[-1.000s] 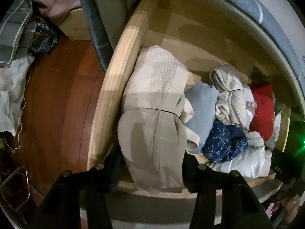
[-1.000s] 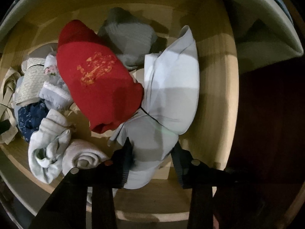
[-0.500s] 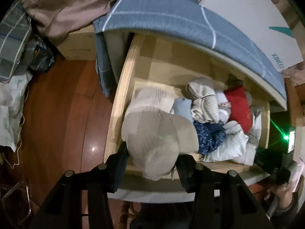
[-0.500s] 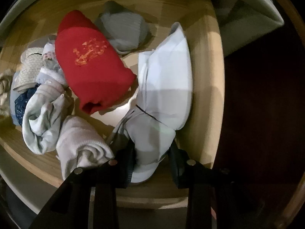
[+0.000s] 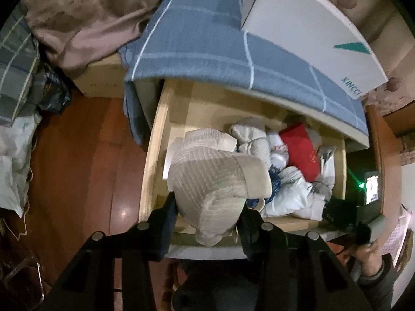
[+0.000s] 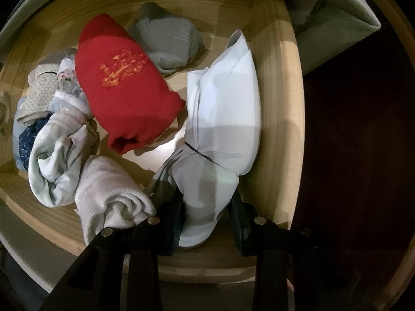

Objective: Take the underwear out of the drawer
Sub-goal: 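Lift the beige underwear with the left gripper and drop it into the white box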

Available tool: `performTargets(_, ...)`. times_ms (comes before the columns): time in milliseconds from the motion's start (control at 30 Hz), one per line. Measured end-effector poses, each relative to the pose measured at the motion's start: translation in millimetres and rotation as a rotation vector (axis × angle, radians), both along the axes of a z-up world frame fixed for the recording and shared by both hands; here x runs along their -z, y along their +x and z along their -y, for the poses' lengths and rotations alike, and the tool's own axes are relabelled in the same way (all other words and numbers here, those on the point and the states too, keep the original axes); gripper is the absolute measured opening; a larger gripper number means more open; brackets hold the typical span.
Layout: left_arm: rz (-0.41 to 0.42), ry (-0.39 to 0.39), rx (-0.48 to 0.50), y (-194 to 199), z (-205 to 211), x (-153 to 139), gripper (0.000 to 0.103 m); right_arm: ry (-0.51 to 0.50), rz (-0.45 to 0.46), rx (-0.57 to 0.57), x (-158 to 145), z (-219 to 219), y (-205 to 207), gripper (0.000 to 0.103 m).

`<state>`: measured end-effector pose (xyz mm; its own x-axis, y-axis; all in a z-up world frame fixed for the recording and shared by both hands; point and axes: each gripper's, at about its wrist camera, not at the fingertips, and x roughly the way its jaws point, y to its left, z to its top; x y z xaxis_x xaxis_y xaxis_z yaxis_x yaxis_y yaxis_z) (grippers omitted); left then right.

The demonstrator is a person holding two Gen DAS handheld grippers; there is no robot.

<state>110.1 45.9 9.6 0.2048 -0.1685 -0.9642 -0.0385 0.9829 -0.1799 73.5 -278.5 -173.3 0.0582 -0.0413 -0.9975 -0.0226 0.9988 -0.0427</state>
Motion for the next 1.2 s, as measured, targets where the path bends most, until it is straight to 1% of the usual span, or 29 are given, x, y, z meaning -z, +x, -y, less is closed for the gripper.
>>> performTargets(100,0.046,0.011,0.012,4.9,2.7,-23.1,0.043,-0.009,0.006,-0.003,6.0,-5.1,-0.2,0.029)
performTargets(200,0.101,0.011,0.025,13.1,6.3,-51.3,0.043,-0.012,0.008,-0.003,5.7,-6.5,-1.7,0.029)
performTargets(333,0.193,-0.001,0.051,27.1,11.5,-98.8,0.042,-0.013,0.008,-0.003,5.3,-7.4,-1.9,0.029)
performTargets(567,0.334,0.007,0.095,56.9,28.6,-182.5,0.04,-0.014,0.013,-0.002,5.9,-9.7,-3.1,0.029)
performTargets(667,0.403,0.0,0.118,75.7,43.1,-226.5,0.04,-0.013,0.014,-0.002,6.4,-10.2,-3.3,0.029)
performTargets(733,0.452,-0.006,0.143,90.6,54.9,-250.1,0.04,-0.013,0.013,-0.001,6.2,-10.1,-3.3,0.03)
performTargets(800,0.498,0.016,0.165,107.0,68.3,-267.2,0.04,-0.013,0.015,-0.002,6.1,-10.1,-3.3,0.03)
performTargets(867,0.529,0.032,0.179,126.8,80.7,-273.4,0.04,-0.012,0.018,0.0,6.3,-10.1,-3.4,0.03)
performTargets(933,0.527,0.033,0.199,149.7,91.1,-267.9,0.04,-0.012,0.021,0.003,5.7,-9.7,-4.1,0.03)
performTargets(1067,0.492,0.039,0.207,188.4,103.4,-231.5,0.04,-0.011,0.023,0.004,5.4,-9.4,-4.3,0.03)
performTargets(1100,0.484,0.059,0.209,199.6,106.8,-219.9,0.04,-0.011,0.024,0.005,5.8,-9.0,-4.6,0.03)
performTargets(1200,0.473,0.096,0.203,216.8,111.3,-194.2,0.04,-0.013,0.029,0.01,5.6,-8.5,-4.2,0.031)
